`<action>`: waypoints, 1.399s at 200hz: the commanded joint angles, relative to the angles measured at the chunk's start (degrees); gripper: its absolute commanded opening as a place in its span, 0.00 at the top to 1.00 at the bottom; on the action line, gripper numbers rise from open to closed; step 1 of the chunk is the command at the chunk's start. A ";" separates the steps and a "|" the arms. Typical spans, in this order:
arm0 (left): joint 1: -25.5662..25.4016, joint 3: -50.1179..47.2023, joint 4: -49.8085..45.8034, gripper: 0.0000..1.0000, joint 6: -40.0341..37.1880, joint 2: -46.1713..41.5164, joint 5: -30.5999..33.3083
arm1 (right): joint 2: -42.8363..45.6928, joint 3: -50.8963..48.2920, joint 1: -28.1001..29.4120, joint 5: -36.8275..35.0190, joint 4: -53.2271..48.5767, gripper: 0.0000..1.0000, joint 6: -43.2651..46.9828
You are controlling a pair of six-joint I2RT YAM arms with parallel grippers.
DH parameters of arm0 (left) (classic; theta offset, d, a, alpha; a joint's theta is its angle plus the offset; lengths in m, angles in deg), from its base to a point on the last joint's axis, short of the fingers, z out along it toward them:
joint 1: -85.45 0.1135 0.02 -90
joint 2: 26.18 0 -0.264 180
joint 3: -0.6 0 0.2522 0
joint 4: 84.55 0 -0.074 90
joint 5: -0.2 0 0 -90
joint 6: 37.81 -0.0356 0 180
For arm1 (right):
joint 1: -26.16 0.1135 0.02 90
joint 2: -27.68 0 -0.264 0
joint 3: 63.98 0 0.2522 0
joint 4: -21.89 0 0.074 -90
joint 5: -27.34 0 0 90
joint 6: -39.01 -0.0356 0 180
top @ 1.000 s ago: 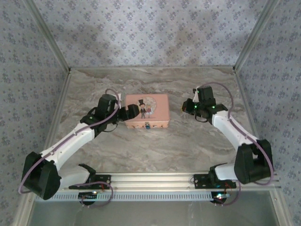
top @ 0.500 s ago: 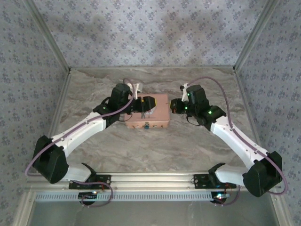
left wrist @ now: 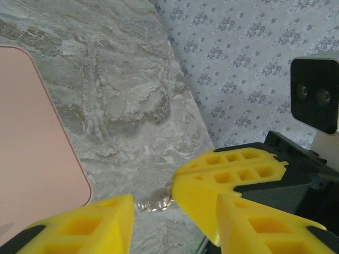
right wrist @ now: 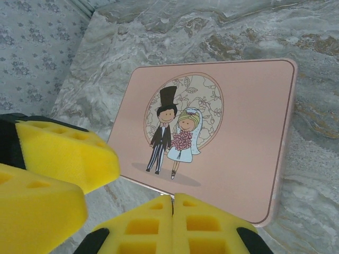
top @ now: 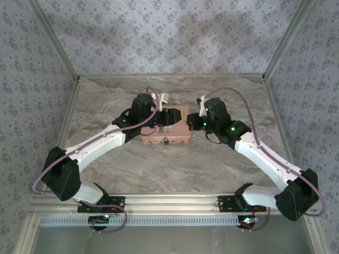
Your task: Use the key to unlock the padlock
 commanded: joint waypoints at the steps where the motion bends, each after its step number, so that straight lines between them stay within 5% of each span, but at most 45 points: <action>1: -0.53 2.15 1.77 0.58 0.01 1.32 -1.25 | 0.99 1.86 0.64 -1.42 1.06 1.00 -0.73; 58: -0.53 1.45 0.99 0.58 -0.76 1.28 -0.27 | 1.92 1.29 0.33 -0.36 1.72 1.00 -1.20; 79: -0.23 -1.33 5.08 0.51 -0.87 0.02 -1.04 | 2.63 1.16 -1.40 3.28 2.41 1.00 -2.23; 124: 2.95 -6.47 16.68 0.24 -1.47 -2.98 -8.93 | 4.07 1.05 -9.03 21.61 7.24 1.00 -7.69; 162: 4.06 -6.19 28.33 0.16 0.80 -1.30 -19.52 | 4.07 3.84 -11.66 33.40 9.90 1.00 -11.40; 213: 3.04 -4.06 35.10 0.20 3.02 0.30 -26.76 | 4.15 4.06 -13.65 39.12 14.38 1.00 -17.12; 252: 2.68 -3.08 32.79 0.48 1.82 -0.21 -27.18 | 4.34 3.71 -13.91 39.15 14.39 1.00 -17.58; 280: 2.67 -2.36 28.47 0.52 -0.59 -0.92 -25.72 | 4.34 3.62 -14.11 39.50 14.25 1.00 -17.75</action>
